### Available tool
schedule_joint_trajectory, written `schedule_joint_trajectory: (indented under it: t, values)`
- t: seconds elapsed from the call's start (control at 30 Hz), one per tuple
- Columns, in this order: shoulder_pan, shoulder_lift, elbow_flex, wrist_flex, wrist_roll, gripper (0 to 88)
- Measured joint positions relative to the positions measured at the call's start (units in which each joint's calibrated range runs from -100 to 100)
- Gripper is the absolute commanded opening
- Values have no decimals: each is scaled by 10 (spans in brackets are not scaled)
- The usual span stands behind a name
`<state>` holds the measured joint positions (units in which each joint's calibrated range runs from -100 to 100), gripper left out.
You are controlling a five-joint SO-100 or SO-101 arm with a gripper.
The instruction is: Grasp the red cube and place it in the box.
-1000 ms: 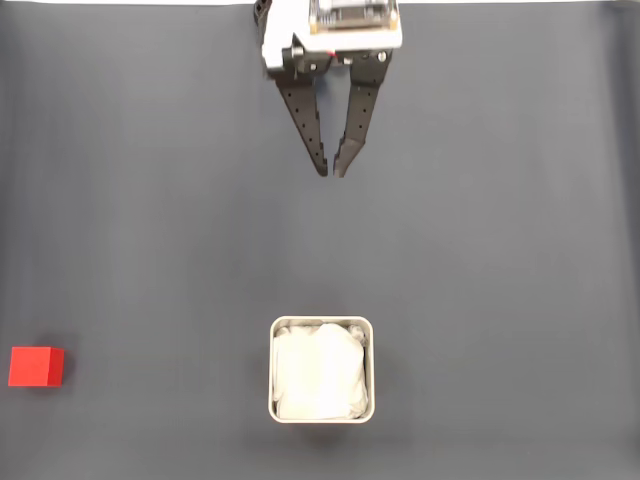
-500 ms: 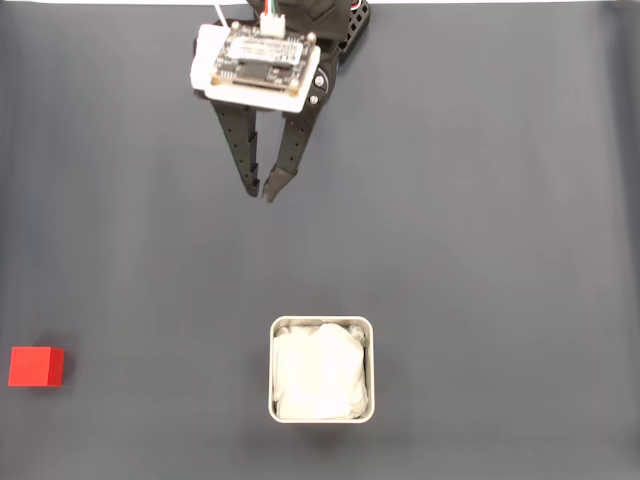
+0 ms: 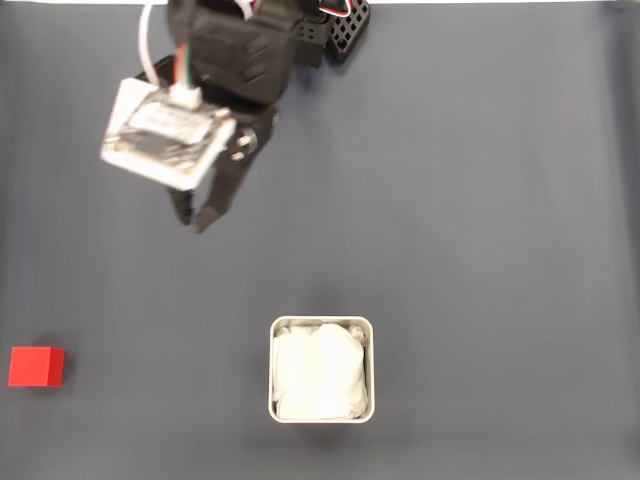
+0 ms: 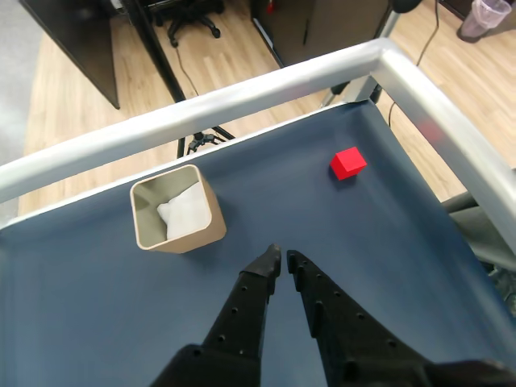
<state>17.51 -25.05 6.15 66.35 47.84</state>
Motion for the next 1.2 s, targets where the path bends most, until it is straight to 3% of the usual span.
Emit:
schedule_joint_trajectory:
  t: [0.13,0.63,1.2]
  values:
    - [24,32,-14,-16,0,7]
    - [93,161,-69,-95,3,190]
    - [145,284,-69,-235,20,281]
